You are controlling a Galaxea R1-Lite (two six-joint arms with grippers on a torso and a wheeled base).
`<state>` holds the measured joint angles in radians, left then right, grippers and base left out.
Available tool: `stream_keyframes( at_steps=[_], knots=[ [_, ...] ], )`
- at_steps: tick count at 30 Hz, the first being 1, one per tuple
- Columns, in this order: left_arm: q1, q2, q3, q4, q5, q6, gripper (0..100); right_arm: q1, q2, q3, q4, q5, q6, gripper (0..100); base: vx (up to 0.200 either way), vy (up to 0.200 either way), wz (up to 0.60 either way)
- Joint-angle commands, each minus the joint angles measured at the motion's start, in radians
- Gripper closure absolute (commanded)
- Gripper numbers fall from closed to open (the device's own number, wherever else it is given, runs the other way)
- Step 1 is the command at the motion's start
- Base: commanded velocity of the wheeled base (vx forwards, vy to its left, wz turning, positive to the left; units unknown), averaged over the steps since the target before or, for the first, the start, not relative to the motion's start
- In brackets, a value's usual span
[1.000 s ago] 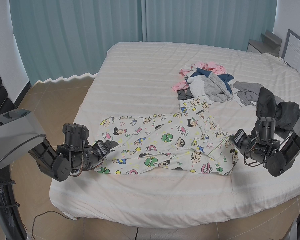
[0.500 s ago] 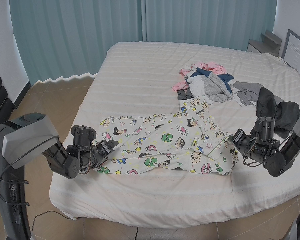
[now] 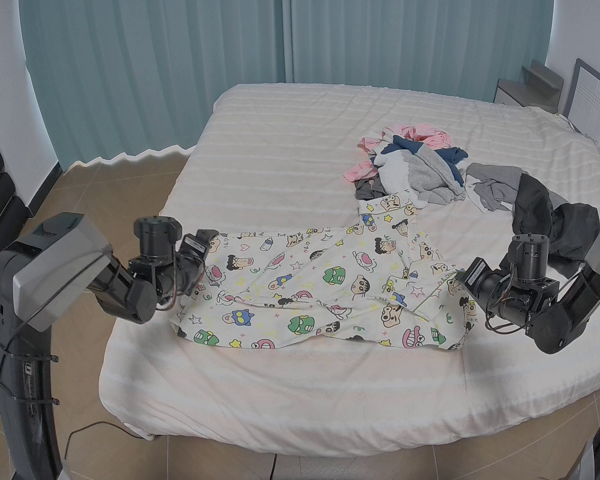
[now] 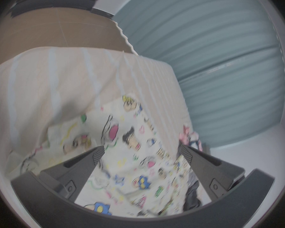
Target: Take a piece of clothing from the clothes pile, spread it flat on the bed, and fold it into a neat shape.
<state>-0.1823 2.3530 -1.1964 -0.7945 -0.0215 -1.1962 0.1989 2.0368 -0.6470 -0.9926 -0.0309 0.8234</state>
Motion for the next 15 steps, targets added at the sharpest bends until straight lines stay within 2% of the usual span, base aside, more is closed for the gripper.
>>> stream_keyframes(
  at_steps=[1, 5, 9, 10, 11, 12, 13, 14, 15],
  knots=[
    [0.053, -0.049, -0.035, 0.003, -0.015, -0.036, 0, -0.004, 0.002, 0.003, 0.0, 0.0, 0.0, 100, 0.0, 0.0, 0.0],
    [0.061, -0.057, 0.006, 0.0, -0.012, -0.014, 0, -0.004, 0.0, 0.003, 0.0, 0.0, 0.0, 100, 0.0, 0.0, 0.0],
    [0.069, -0.083, 0.116, -0.006, -0.032, 0.098, 0, -0.003, -0.001, 0.01, 0.0, 0.0, 0.0, 100, 0.0, 0.0, 0.0],
    [0.069, -0.083, 0.116, -0.006, -0.032, 0.098, 0, -0.003, -0.001, 0.01, 0.0, 0.0, 0.0, 100, 0.0, 0.0, 0.0],
    [0.073, -0.096, 0.176, -0.017, -0.092, 0.178, 0, -0.003, -0.001, 0.017, 0.0, 0.0, 0.0, 100, 0.0, 0.0, 0.0],
    [0.081, -0.107, 0.213, -0.031, -0.135, 0.221, 0, -0.003, -0.001, 0.02, -0.001, 0.0, 0.0, 100, 0.0, 0.0, 0.0],
    [0.083, -0.109, 0.219, -0.034, -0.143, 0.227, 0, -0.003, -0.001, 0.021, 0.0, 0.0, 0.0, 100, 0.0, 0.0, 0.0],
    [0.1, -0.121, 0.27, -0.077, -0.209, 0.303, 0, -0.001, -0.001, 0.026, -0.001, 0.0, 0.0, 100, 0.0, 0.0, 0.0],
    [0.109, -0.126, 0.294, -0.106, -0.239, 0.349, 0, -0.001, -0.001, 0.03, -0.001, 0.0, 0.0, 100, 0.0, 0.0, 0.0]
  ],
)
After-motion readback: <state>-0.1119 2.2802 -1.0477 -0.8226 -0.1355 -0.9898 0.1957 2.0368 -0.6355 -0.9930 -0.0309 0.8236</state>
